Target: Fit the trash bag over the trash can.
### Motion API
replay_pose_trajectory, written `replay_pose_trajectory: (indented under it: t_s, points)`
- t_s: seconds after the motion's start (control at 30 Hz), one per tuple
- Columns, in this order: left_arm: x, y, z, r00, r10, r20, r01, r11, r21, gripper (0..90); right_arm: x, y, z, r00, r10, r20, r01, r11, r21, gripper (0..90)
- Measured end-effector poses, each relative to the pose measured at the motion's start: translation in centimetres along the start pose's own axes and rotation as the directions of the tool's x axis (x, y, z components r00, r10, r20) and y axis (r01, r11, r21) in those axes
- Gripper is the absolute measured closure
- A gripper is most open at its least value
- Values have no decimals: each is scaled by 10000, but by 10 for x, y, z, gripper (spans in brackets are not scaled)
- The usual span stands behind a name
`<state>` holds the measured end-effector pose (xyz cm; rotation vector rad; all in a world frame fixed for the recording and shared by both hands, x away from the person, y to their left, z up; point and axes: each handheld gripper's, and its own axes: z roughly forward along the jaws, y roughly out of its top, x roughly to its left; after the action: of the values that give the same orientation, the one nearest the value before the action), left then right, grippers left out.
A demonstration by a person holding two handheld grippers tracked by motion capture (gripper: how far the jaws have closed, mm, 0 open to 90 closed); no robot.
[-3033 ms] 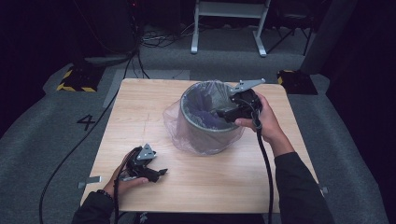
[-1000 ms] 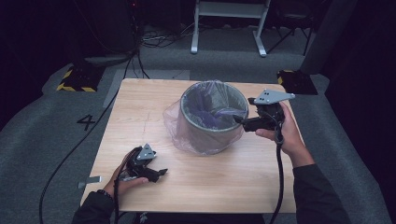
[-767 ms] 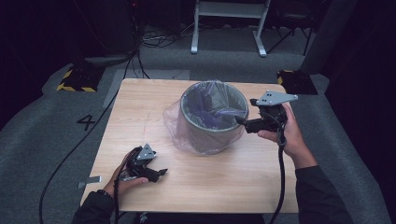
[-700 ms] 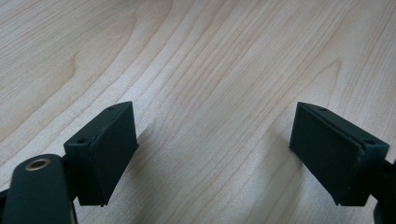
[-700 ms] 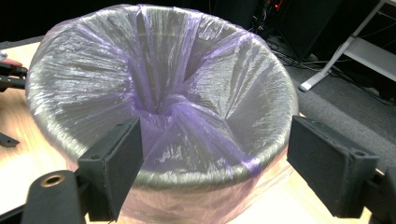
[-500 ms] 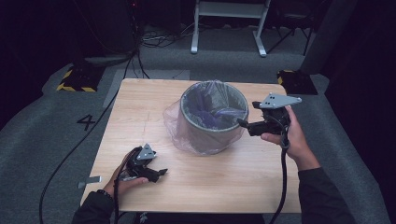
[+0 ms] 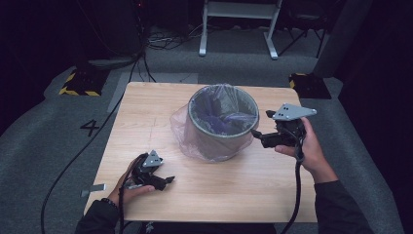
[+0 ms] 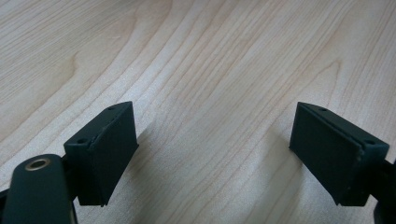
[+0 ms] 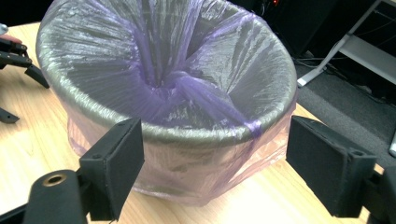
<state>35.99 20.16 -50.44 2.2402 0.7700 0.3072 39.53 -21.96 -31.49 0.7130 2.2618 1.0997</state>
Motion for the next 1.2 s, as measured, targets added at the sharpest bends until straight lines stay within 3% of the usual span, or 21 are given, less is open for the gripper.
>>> replay_pose_trajectory:
  t_s: [0.27,1.2]
  points:
    - [0,0,0,10000,5,-4,-5,10000,-2,145,5,-7,1,9998,-176,-24,177,9996,205,195]
    - [0,0,0,10000,3,-6,-3,10000,-1,145,8,-42,18,9998,4,-198,18,9942,1080,195]
